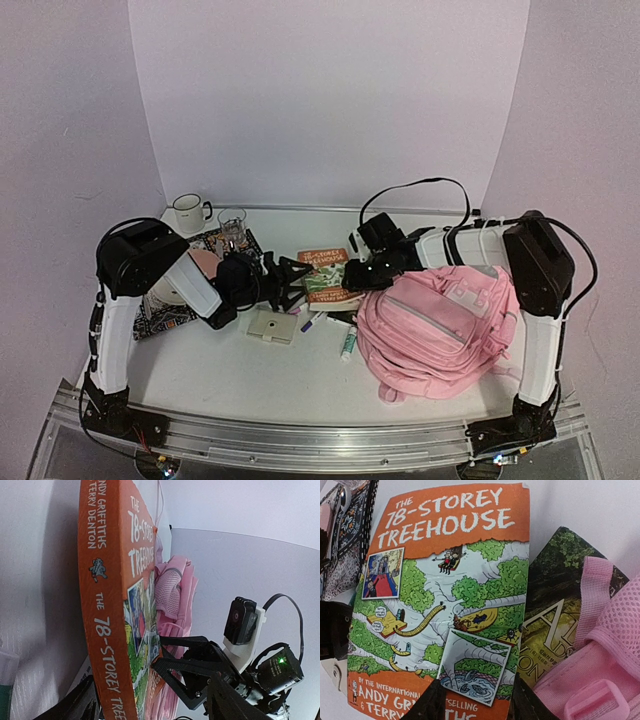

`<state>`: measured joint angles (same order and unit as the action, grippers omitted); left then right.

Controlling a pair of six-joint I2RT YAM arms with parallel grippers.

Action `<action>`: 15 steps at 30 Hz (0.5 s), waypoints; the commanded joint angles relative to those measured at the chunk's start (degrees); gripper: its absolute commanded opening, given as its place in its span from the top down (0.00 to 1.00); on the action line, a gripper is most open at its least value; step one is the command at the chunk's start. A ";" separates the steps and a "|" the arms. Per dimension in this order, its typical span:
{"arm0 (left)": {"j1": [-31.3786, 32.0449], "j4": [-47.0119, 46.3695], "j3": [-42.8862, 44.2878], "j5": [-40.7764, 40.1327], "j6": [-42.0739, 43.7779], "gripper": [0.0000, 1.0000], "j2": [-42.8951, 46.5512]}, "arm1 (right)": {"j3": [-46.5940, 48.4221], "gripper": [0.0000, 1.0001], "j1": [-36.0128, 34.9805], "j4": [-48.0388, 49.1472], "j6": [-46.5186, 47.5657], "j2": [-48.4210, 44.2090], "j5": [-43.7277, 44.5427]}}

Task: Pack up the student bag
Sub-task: Pass from the right arm to the left

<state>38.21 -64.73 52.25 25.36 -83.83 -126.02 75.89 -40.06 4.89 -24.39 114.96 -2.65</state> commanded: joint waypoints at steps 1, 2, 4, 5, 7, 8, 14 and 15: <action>1.66 0.03 2.82 3.12 -0.31 0.26 -1.61 | 1.62 0.57 -2.38 -2.67 0.38 2.85 -4.31; 1.84 0.04 3.11 3.21 -0.35 0.26 -1.52 | 1.41 0.57 -2.40 -2.02 0.03 2.96 -4.82; 2.12 0.04 3.54 3.40 -0.27 0.26 -1.12 | 0.99 0.57 -2.41 -0.63 -0.60 2.99 -5.93; 2.25 0.04 3.73 3.51 -0.12 0.26 -0.88 | 0.84 0.57 -2.43 -0.12 -0.94 2.95 -6.29; 2.53 0.04 4.26 3.66 0.42 0.26 -0.37 | 0.53 0.58 -2.40 0.83 -1.54 2.70 -7.26; 2.71 0.00 4.41 3.69 0.60 0.26 -0.23 | 0.39 0.57 -2.45 1.58 -1.78 2.37 -7.73; 3.18 0.02 4.16 3.77 1.36 0.43 0.49 | -0.82 0.57 -2.42 4.47 -2.93 -0.43 -9.51; 3.13 -0.01 3.90 3.73 1.63 0.51 0.99 | -1.05 0.56 -2.40 4.63 -2.93 -1.10 -9.28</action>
<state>39.22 -61.45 54.11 25.48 -83.30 -126.52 75.89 -40.27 7.01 -26.42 115.96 -5.35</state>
